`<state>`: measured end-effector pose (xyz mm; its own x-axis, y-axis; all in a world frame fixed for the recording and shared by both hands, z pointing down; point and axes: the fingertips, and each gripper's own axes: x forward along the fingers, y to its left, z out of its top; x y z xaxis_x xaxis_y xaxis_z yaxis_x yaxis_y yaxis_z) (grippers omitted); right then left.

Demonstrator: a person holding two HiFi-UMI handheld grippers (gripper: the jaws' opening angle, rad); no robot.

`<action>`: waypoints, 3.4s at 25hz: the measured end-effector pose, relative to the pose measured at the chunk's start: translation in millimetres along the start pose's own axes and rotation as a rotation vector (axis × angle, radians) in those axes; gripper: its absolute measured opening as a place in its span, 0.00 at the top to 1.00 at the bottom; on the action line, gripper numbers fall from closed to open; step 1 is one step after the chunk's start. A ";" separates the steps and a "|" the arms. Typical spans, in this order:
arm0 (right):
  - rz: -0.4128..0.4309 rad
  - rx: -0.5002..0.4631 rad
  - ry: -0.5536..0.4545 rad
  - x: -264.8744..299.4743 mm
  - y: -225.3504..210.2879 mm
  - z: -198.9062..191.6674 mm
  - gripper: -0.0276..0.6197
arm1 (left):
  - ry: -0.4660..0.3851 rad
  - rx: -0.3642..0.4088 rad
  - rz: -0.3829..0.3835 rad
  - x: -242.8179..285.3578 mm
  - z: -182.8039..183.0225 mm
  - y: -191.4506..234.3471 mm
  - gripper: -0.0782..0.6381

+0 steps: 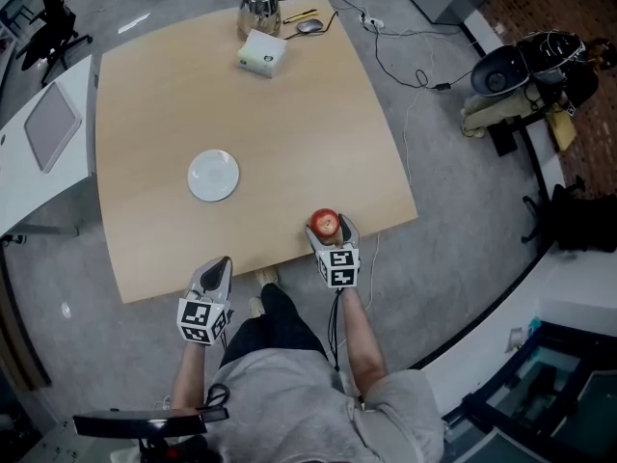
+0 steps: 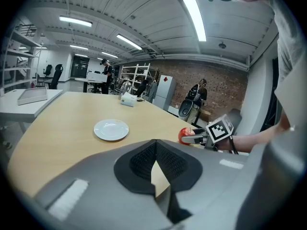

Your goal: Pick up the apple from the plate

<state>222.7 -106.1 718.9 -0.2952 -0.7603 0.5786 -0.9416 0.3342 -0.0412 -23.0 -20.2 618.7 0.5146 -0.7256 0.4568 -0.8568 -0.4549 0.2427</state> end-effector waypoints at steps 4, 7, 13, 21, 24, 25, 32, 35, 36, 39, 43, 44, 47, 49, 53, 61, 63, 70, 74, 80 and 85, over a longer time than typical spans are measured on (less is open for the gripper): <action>0.001 0.005 0.006 3.0 -2.5 -7.1 0.35 | 0.004 0.001 0.001 3.6 -2.9 -0.4 0.86; 0.002 0.009 0.013 4.2 -3.7 -10.3 0.35 | 0.005 0.003 0.001 4.4 -1.8 -2.1 0.86; 0.007 0.017 0.011 7.3 -4.6 -8.6 0.35 | 0.009 0.005 0.003 6.0 -0.7 -2.1 0.86; 0.008 0.022 0.006 7.6 -5.8 -8.7 0.35 | 0.011 0.006 0.009 6.8 -0.2 -5.8 0.86; 0.006 0.019 0.005 9.1 -5.0 -9.0 0.35 | 0.010 0.005 0.010 6.8 -1.3 -4.8 0.86; 0.005 0.016 0.007 9.4 -4.6 -8.9 0.35 | 0.010 0.005 0.010 6.8 -1.5 -4.6 0.86; 0.004 0.020 0.002 10.7 -5.3 -8.4 0.35 | 0.009 0.006 0.012 6.9 -0.4 -4.6 0.86; -0.002 0.021 -0.004 9.2 -5.5 -7.9 0.35 | 0.008 0.005 0.012 5.6 -1.1 -5.6 0.86; -0.008 0.021 -0.006 8.8 -6.1 -7.9 0.35 | 0.008 0.004 0.012 5.3 -1.3 -5.9 0.86; -0.022 0.022 -0.007 9.6 -7.2 -8.0 0.35 | 0.007 0.003 0.012 5.1 -2.0 -4.6 0.86; -0.020 0.035 -0.015 9.2 -8.4 -7.9 0.34 | 0.003 0.005 0.013 4.6 -2.8 -4.4 0.86; -0.021 0.038 -0.017 8.7 -9.2 -7.8 0.33 | 0.003 0.005 0.014 4.2 -2.5 -4.8 0.86; -0.019 0.046 -0.021 5.8 -10.0 -6.9 0.33 | 0.001 0.006 0.015 2.6 -1.8 -6.3 0.86; -0.018 0.048 -0.022 4.2 -10.3 -6.2 0.33 | -0.002 0.006 0.014 2.4 -1.3 -7.4 0.86; -0.015 0.051 -0.028 0.3 -10.2 -2.7 0.33 | -0.008 0.004 0.014 1.4 0.3 -9.5 0.86; -0.006 0.055 -0.048 -8.9 -8.6 5.1 0.33 | -0.020 0.002 0.020 -5.6 -0.2 -12.8 0.86; -0.004 0.052 -0.055 -10.8 -8.1 6.6 0.34 | -0.024 0.002 0.024 -7.6 -0.3 -13.4 0.86; 0.002 0.042 -0.065 -16.1 -6.6 9.8 0.35 | -0.035 0.002 0.033 -12.2 0.8 -15.9 0.86; -0.001 0.033 -0.073 -20.3 -5.6 14.7 0.38 | -0.039 -0.001 0.043 -15.8 2.3 -14.3 0.86; 0.007 0.020 -0.081 -25.2 -1.6 18.2 0.44 | -0.046 0.000 0.042 -16.3 4.2 -16.0 0.86; 0.001 0.005 -0.100 -29.3 0.8 23.8 0.51 | -0.056 0.003 0.042 -16.0 7.4 -15.0 0.86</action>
<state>226.8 -96.8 682.5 -0.3106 -0.8120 0.4941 -0.9421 0.3322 -0.0462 -18.1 -5.6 601.4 0.4789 -0.7720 0.4180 -0.8779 -0.4246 0.2214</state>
